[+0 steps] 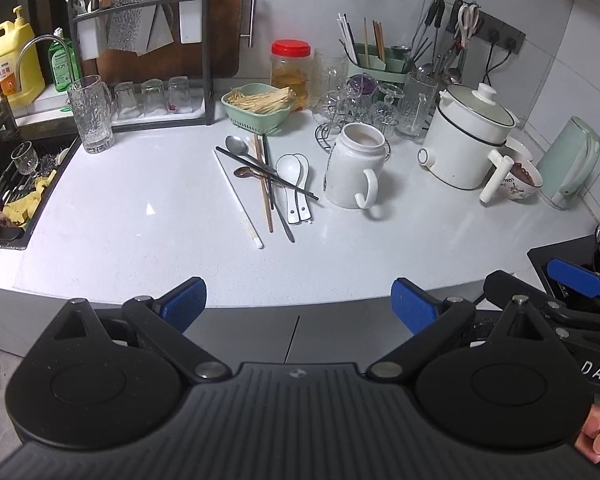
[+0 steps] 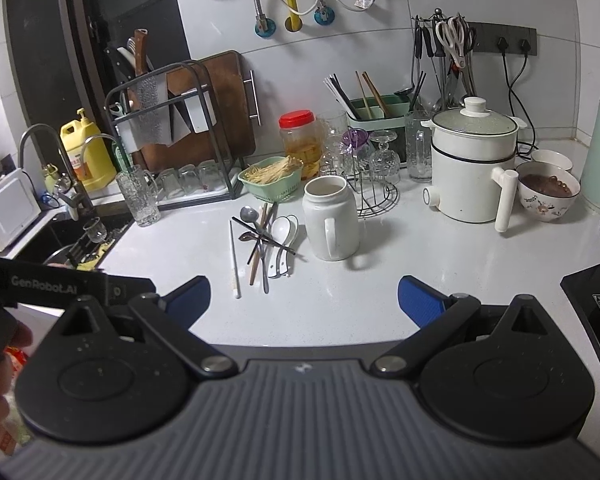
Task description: Organize utensils
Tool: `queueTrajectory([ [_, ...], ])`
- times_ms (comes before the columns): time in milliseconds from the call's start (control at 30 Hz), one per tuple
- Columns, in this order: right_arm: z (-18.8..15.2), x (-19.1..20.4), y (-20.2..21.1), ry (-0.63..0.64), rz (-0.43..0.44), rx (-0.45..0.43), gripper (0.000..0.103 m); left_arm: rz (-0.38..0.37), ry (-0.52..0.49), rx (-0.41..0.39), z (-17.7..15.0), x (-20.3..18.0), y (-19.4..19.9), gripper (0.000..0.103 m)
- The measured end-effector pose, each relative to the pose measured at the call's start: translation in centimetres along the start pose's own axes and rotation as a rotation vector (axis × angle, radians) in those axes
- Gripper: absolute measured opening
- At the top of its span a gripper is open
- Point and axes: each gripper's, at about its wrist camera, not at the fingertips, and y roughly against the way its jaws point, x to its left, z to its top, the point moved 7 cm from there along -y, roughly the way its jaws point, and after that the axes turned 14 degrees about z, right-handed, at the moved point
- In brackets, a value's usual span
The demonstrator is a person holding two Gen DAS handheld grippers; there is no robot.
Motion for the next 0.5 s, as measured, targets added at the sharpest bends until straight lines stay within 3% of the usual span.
queueTrajectory([
  [500,-1.0,-0.1,-3.6,-0.024,-0.040,-0.023,0.102,-0.009,-0.006,-0.011,0.9,1.1,-3.1,0.100],
])
